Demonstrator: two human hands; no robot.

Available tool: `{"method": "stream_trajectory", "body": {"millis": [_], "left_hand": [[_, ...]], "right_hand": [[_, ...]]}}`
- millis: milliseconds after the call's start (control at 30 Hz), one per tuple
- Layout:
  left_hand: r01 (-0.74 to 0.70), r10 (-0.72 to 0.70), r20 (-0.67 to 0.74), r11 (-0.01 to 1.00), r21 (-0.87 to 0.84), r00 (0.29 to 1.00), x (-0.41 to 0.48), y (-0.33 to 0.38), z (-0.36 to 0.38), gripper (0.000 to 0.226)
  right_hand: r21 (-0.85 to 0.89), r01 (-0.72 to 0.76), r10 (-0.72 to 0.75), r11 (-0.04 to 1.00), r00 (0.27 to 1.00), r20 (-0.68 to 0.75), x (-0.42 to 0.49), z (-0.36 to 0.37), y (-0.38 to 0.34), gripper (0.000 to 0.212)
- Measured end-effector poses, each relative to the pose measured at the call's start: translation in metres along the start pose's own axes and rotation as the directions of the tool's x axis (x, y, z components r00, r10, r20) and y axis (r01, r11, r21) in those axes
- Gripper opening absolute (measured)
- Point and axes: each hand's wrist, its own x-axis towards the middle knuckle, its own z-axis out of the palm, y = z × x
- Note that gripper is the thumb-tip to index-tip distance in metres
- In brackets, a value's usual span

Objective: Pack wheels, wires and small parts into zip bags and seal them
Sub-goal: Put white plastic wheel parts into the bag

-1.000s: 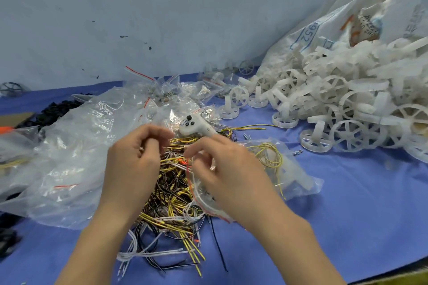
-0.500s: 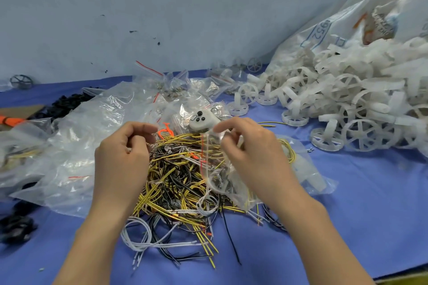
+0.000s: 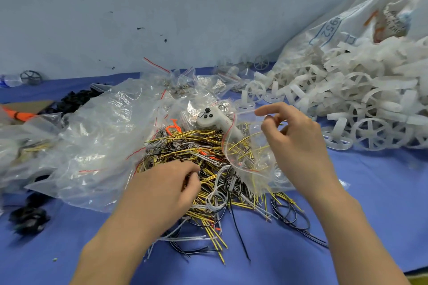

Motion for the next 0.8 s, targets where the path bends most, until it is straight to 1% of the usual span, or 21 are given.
{"method": "stream_trajectory", "body": {"millis": [100,200,300,367,433,500,533,600,667,733,800], "left_hand": [[0.078,-0.076,-0.017,0.975,0.209,0.997,-0.003,0.015,0.009,0.04],[0.146,-0.151,-0.014,0.928,0.342,0.988,-0.006,0.031,0.019,0.036],[0.157,-0.167,-0.009,0.899,0.41,0.986,-0.007,0.033,0.022,0.029],[0.162,-0.164,-0.027,0.906,0.39,0.986,-0.006,0.029,0.023,0.026],[0.184,-0.174,-0.062,0.942,0.282,0.983,-0.005,0.025,0.021,0.026],[0.205,-0.201,-0.075,0.978,0.037,0.977,-0.003,0.022,0.015,0.025],[0.207,-0.215,-0.072,0.972,-0.108,0.974,-0.001,0.02,0.01,0.025],[0.188,-0.23,-0.081,0.916,-0.353,0.97,0.002,0.016,0.0,0.025],[0.146,-0.23,-0.091,0.827,-0.543,0.969,0.005,0.01,-0.011,0.023],[0.089,-0.231,-0.125,0.737,-0.67,0.965,0.006,0.007,-0.022,0.026],[0.028,-0.234,-0.182,0.684,-0.729,0.955,0.005,0.004,-0.032,0.028]], "right_hand": [[0.007,-0.004,0.004,1.0,1.0,0.0,0.0,-0.001,0.0,0.021],[0.001,0.011,-0.011,1.0,1.0,0.021,0.001,0.002,-0.002,0.021],[-0.022,0.05,-0.049,0.998,0.997,0.062,0.0,0.005,-0.003,0.021],[-0.03,0.075,-0.072,0.997,0.993,0.093,-0.001,0.006,-0.002,0.021],[-0.042,0.094,-0.089,0.995,0.99,0.109,-0.001,0.006,0.0,0.021],[-0.051,0.106,-0.1,0.993,0.988,0.115,-0.001,0.006,0.001,0.02],[-0.051,0.11,-0.103,0.993,0.988,0.115,-0.001,0.006,0.001,0.02],[-0.051,0.116,-0.11,0.992,0.987,0.119,-0.001,0.006,0.001,0.02],[-0.052,0.118,-0.111,0.992,0.985,0.131,-0.001,0.006,0.001,0.02],[-0.059,0.116,-0.106,0.992,0.983,0.148,-0.001,0.007,0.0,0.019],[-0.071,0.122,-0.109,0.99,0.98,0.164,-0.002,0.008,0.0,0.018]]}}
